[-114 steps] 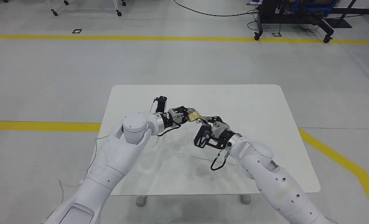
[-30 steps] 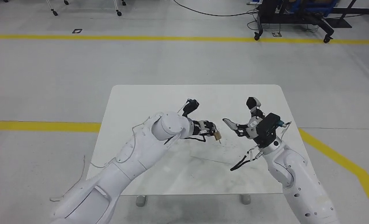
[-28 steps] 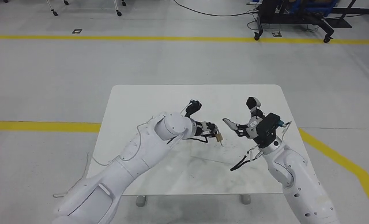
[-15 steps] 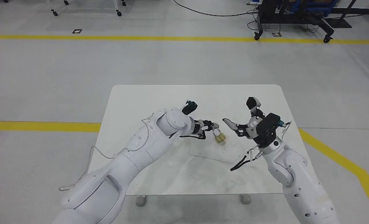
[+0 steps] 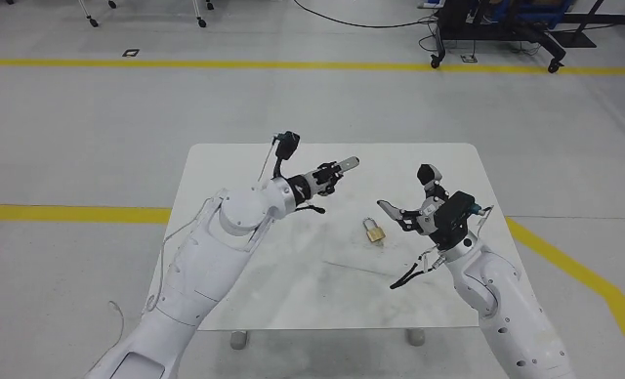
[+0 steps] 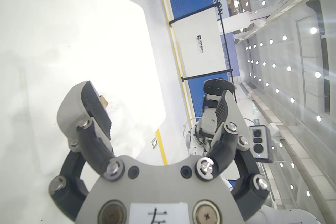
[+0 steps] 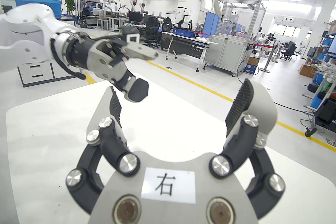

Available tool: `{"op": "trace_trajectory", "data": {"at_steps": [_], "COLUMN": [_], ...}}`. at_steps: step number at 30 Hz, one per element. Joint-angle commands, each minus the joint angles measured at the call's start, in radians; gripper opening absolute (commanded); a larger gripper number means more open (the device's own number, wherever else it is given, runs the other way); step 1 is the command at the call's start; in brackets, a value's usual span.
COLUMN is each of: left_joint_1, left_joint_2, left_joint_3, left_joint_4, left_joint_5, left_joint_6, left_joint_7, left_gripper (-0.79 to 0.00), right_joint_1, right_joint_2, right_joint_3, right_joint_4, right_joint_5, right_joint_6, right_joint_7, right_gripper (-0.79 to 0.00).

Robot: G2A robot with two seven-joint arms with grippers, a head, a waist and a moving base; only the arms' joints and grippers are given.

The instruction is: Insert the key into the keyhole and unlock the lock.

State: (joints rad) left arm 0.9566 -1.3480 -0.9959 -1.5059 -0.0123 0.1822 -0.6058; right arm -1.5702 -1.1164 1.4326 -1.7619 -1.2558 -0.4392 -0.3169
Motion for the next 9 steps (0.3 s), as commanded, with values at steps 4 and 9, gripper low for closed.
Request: {"op": "trace_trajectory", "data": {"at_steps": [4,9], "left_joint_1": [-0.007,-0.008], "left_joint_2": [-0.001,-0.001], "left_joint_3": [0.007,0.007], "left_joint_4": [0.029,0.032], "left_joint_5": [-0.002,-0.002], "left_joint_6": [-0.001,-0.002], "left_joint_7": [-0.001,-0.001], "left_gripper": [0.000,0.000], "right_joint_1": [0.000,0.000], "right_joint_2": [0.000,0.000], "right_joint_3": [0.000,0.000], "right_joint_4": [0.000,0.000], "right_joint_5": [0.000,0.000], "right_joint_6": [0.000,0.000], "right_joint_7": [0.000,0.000], "right_gripper": [0.000,0.000]}}
